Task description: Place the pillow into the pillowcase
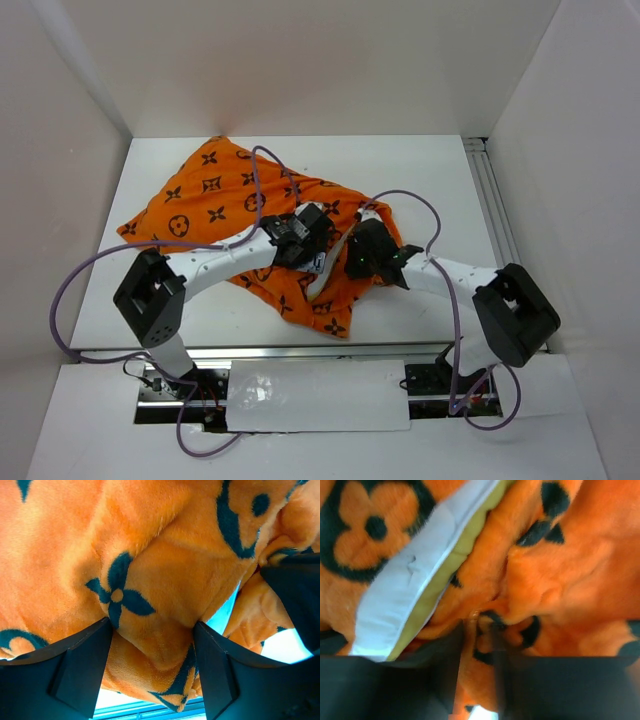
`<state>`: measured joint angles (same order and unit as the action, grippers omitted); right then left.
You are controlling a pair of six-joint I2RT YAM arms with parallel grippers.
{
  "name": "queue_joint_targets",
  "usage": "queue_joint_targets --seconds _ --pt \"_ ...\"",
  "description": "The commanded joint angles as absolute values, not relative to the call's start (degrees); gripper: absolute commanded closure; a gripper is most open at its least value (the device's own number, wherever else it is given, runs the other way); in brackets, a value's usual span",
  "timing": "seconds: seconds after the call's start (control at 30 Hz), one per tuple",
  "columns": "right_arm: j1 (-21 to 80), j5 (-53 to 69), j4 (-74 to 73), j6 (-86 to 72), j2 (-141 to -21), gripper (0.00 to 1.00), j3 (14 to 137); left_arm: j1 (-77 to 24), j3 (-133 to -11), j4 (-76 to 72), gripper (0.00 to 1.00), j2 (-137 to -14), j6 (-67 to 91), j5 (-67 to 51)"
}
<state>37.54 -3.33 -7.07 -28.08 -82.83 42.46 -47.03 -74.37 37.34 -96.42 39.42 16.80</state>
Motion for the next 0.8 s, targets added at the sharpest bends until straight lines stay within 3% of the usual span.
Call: queue_joint_targets --seconds 0.0,0.03,0.13,0.4,0.53,0.67,0.7,0.77 --pt "38.1 -6.2 -1.7 -29.4 -83.8 0.81 45.4 -47.4 -75.8 36.4 0.23 -98.4 40.6 14.4" --pt "38.7 -6.2 -3.1 -29.4 -83.8 1.00 46.2 -47.4 -75.8 36.4 0.25 -98.4 40.6 14.4" --pt "38.7 -5.4 -7.1 -26.0 -79.0 1.00 47.6 -47.4 -75.2 35.2 0.30 -99.0 40.6 13.9" --pt "36.8 15.8 -13.0 -20.1 -57.2 1.00 55.3 -43.9 -78.4 32.2 0.55 -103.4 40.6 12.1" --pt "35.0 22.4 -10.9 -20.7 -54.9 1.00 57.2 -43.3 -81.3 30.9 0.55 -105.6 39.9 12.1" --pt "34.5 18.4 -15.5 -20.7 -58.3 1.00 59.1 -43.3 -83.3 32.8 0.64 -107.5 40.8 13.7" --pt "34.5 16.5 -17.4 -21.3 -59.3 0.99 59.2 -42.8 -82.4 32.8 0.70 -106.6 40.8 13.7" --pt "34.5 9.3 -21.8 -23.4 -62.0 0.78 58.3 -42.2 -79.4 31.9 0.81 -103.7 40.8 13.2"
